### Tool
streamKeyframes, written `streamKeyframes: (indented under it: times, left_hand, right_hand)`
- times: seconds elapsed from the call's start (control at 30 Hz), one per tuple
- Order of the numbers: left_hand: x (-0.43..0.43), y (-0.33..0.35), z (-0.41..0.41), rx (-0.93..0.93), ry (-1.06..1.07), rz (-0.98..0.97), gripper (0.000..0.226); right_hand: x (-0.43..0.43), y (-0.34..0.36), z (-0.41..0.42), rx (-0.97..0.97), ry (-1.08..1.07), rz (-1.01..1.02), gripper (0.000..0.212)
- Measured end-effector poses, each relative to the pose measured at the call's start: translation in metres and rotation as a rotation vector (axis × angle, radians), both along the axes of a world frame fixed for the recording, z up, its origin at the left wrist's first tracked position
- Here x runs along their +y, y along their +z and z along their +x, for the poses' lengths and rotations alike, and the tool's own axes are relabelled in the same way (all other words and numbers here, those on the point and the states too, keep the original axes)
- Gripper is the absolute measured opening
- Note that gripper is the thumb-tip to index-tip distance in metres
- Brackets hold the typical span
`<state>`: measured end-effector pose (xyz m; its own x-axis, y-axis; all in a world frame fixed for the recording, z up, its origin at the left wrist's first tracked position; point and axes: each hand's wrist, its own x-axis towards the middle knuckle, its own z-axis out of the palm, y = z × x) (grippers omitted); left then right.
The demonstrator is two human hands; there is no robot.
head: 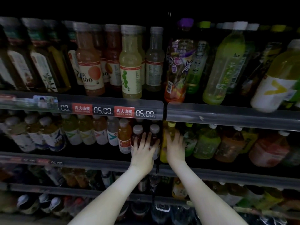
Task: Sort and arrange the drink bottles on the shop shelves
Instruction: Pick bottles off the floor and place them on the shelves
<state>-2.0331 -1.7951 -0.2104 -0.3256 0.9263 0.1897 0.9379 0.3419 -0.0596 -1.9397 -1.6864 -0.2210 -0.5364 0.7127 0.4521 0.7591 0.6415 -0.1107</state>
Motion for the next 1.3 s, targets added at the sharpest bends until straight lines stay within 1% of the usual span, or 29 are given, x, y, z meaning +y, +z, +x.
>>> streamKeyframes:
  times: [0.03, 0.1, 0.13, 0.23, 0.27, 0.37, 0.43, 0.5, 0.57, 0.6, 0.67, 0.77, 0.83, 0.87, 0.97, 1.03, 1.23, 1.3]
  left_hand:
    - [0.0, 0.0, 0.003, -0.01, -0.013, 0.019, 0.08]
    - [-0.003, 0.007, 0.01, -0.035, -0.105, 0.129, 0.073]
    - [-0.005, 0.012, 0.012, -0.021, -0.181, 0.21, 0.066]
    - [-0.007, 0.038, 0.019, 0.026, -0.42, 0.538, 0.033]
    - [-0.008, 0.051, 0.022, 0.045, -0.471, 0.62, 0.028]
    - [0.001, 0.096, 0.03, 0.082, -0.518, 0.793, 0.029]
    - [0.015, 0.123, 0.035, 0.108, -0.516, 0.858, 0.034]
    - [0.033, 0.148, 0.042, 0.133, -0.505, 0.907, 0.04]
    - [0.05, 0.17, 0.051, 0.15, -0.47, 0.941, 0.046]
    - [0.059, 0.179, 0.055, 0.151, -0.442, 0.95, 0.049]
    - [0.075, 0.193, 0.062, 0.172, -0.382, 0.957, 0.055]
    - [0.092, 0.205, 0.068, 0.214, -0.309, 0.947, 0.063]
    - [0.098, 0.208, 0.07, 0.223, -0.269, 0.927, 0.068]
    - [0.1, 0.209, 0.07, 0.222, -0.257, 0.916, 0.07]
    - [0.104, 0.208, 0.07, 0.225, -0.245, 0.88, 0.074]
    - [0.104, 0.207, 0.071, 0.223, -0.256, 0.866, 0.075]
    - [0.102, 0.202, 0.075, 0.157, -0.318, 0.856, 0.08]
    - [0.104, 0.2, 0.078, 0.133, -0.332, 0.849, 0.08]
  right_hand:
    - [0.002, 0.0, -0.002, -0.028, -0.009, 0.011, 0.114]
    - [0.001, 0.001, 0.001, -0.039, 0.003, 0.028, 0.111]
    - [-0.003, 0.002, 0.006, -0.015, 0.027, 0.041, 0.107]
    - [-0.018, 0.012, 0.03, 0.133, 0.16, 0.13, 0.088]
    - [-0.023, 0.02, 0.04, 0.182, 0.204, 0.173, 0.079]
    - [-0.025, 0.059, 0.064, 0.381, 0.283, 0.317, 0.049]
    - [-0.017, 0.097, 0.074, 0.509, 0.305, 0.406, 0.04]
    - [-0.003, 0.137, 0.08, 0.615, 0.274, 0.482, 0.037]
    - [0.013, 0.171, 0.083, 0.707, 0.18, 0.476, 0.043]
    - [0.021, 0.186, 0.084, 0.737, 0.127, 0.424, 0.049]
    - [0.036, 0.206, 0.084, 0.752, 0.049, 0.233, 0.067]
    - [0.056, 0.223, 0.084, 0.775, 0.061, -0.128, 0.094]
    - [0.067, 0.228, 0.082, 0.816, 0.093, -0.296, 0.099]
    - [0.072, 0.229, 0.081, 0.811, 0.093, -0.336, 0.097]
    - [0.084, 0.227, 0.081, 0.783, 0.07, -0.367, 0.077]
    - [0.084, 0.223, 0.085, 0.838, 0.088, -0.364, 0.069]
    - [0.069, 0.217, 0.107, 1.085, 0.156, -0.26, 0.06]
    - [0.067, 0.22, 0.118, 1.152, 0.175, -0.218, 0.063]
